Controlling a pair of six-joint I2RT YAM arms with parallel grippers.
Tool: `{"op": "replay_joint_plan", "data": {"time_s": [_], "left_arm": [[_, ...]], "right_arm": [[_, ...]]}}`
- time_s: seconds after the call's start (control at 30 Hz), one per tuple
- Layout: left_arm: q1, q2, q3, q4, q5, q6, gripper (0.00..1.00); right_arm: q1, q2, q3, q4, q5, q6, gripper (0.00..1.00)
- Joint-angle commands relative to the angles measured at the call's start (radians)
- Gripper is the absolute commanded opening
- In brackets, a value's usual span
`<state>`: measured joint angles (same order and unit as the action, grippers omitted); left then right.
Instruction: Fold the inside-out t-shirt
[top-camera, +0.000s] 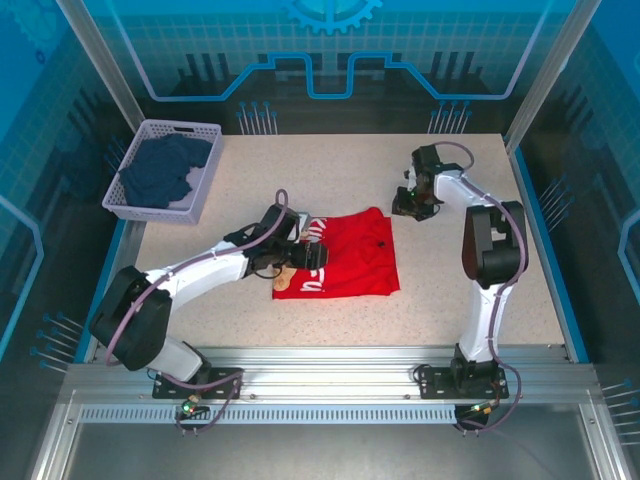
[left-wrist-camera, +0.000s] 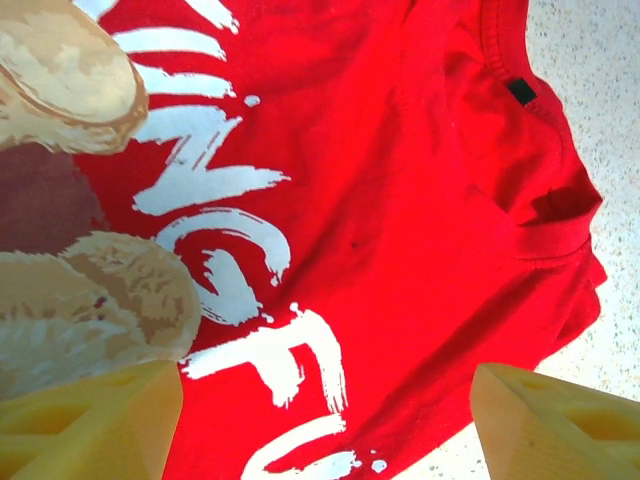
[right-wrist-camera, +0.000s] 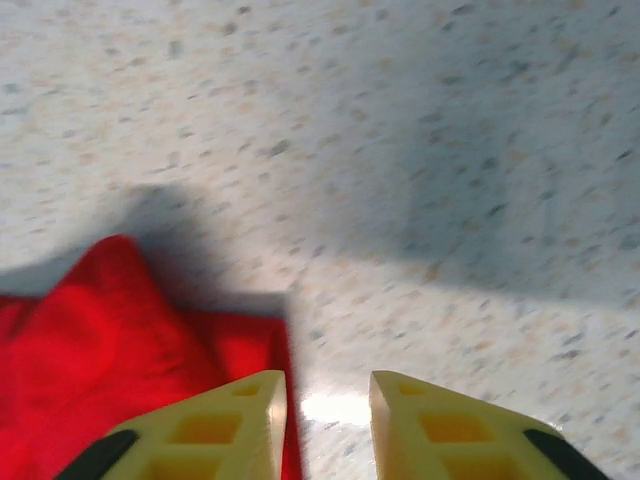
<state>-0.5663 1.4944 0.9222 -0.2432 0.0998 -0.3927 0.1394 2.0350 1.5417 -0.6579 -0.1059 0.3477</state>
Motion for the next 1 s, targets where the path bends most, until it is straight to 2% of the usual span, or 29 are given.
{"op": "replay_joint_plan", "data": {"time_s": [0.0, 0.07, 0.2, 0.43, 0.57, 0.77, 0.83, 0.97], "left_arm": [[0.016, 0.021, 0.055, -0.044, -0.015, 0.003, 0.78], [0.017, 0.026, 0.056, -0.048, -0.012, 0.001, 0.77], [0.020, 0.024, 0.052, -0.066, -0.017, 0.005, 0.78], [0.068, 0.041, 0.057, -0.118, 0.000, 0.015, 0.80], [0.087, 0.046, 0.064, -0.149, -0.003, 0.028, 0.81], [0.095, 0.071, 0.104, -0.145, 0.012, 0.035, 0.85], [0.101, 0.104, 0.137, -0.147, 0.019, 0.041, 0.85], [0.140, 0.217, 0.233, -0.147, 0.064, 0.043, 0.84]], "right_arm": [[0.052, -0.033, 0.010, 0.017, -0.081, -0.024, 0.41], [0.066, 0.010, 0.036, 0.007, -0.074, -0.015, 0.43], [0.073, 0.076, 0.067, -0.008, -0.075, -0.008, 0.38], [0.042, 0.099, 0.079, -0.051, -0.015, -0.019, 0.10], [0.007, 0.089, 0.080, -0.086, 0.027, -0.034, 0.05], [0.003, 0.009, 0.079, -0.116, 0.075, -0.058, 0.14], [0.021, -0.066, 0.019, -0.092, 0.044, -0.055, 0.21], [0.095, -0.242, -0.206, -0.024, -0.069, -0.013, 0.35]]}}
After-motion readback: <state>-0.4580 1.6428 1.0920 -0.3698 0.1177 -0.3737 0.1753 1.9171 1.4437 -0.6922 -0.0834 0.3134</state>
